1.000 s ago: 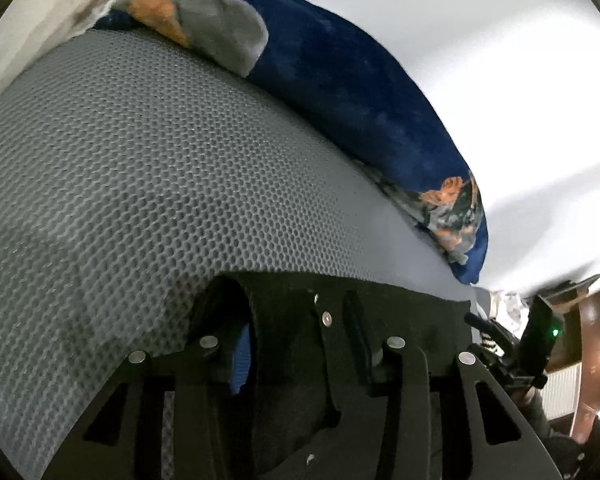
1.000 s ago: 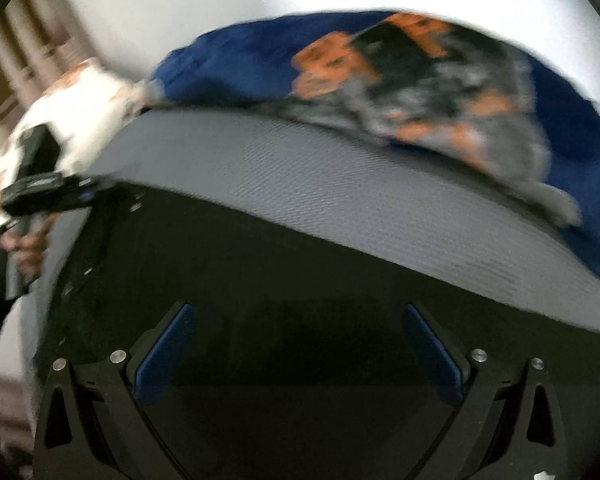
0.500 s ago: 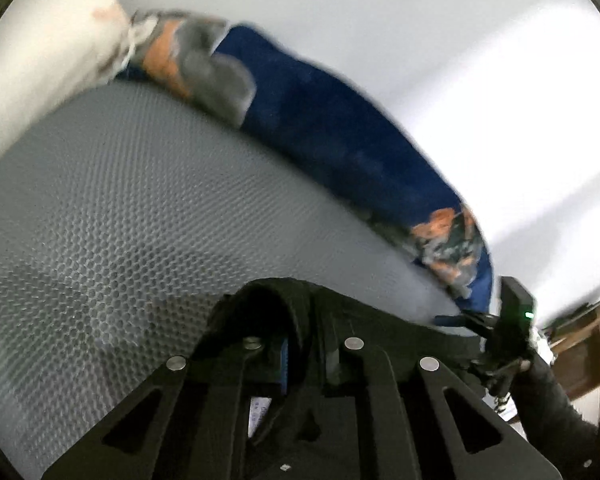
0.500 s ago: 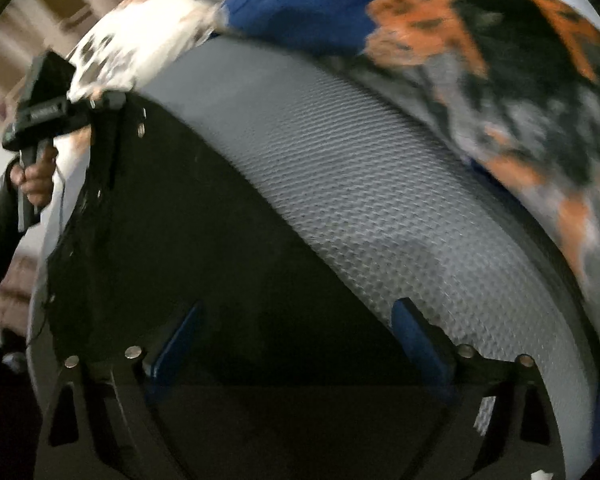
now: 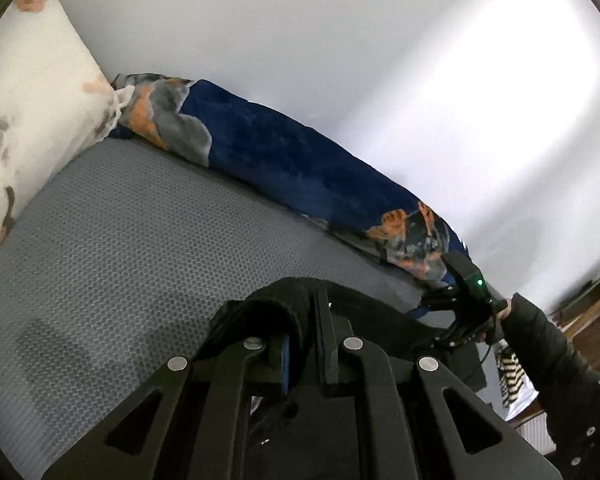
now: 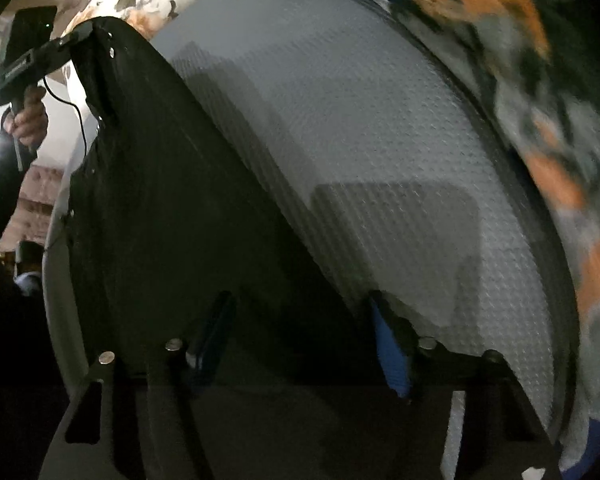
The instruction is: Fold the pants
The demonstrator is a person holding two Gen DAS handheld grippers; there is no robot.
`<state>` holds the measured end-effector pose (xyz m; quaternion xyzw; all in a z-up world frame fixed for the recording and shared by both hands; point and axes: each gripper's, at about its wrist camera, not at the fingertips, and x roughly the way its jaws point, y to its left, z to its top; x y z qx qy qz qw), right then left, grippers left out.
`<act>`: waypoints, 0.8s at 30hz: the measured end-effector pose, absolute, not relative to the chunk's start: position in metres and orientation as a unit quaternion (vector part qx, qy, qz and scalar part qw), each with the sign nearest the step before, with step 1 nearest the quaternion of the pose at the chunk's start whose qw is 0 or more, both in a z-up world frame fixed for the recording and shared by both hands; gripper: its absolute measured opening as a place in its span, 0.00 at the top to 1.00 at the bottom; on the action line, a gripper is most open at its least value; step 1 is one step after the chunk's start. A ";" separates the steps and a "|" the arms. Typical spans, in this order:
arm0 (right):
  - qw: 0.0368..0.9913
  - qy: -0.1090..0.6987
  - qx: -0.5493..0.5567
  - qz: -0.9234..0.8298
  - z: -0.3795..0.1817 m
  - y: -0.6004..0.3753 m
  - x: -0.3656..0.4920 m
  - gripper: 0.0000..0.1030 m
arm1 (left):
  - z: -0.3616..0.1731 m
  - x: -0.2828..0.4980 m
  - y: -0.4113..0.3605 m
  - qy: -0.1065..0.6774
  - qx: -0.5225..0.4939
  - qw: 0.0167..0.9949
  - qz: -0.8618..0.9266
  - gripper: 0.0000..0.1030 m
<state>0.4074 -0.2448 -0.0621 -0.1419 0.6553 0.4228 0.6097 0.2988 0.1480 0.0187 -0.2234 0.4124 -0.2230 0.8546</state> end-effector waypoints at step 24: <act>0.786 0.528 -0.245 0.209 0.006 -0.274 0.299 0.94 | 0.020 0.291 0.140 0.423 -0.132 0.870 -0.218 0.91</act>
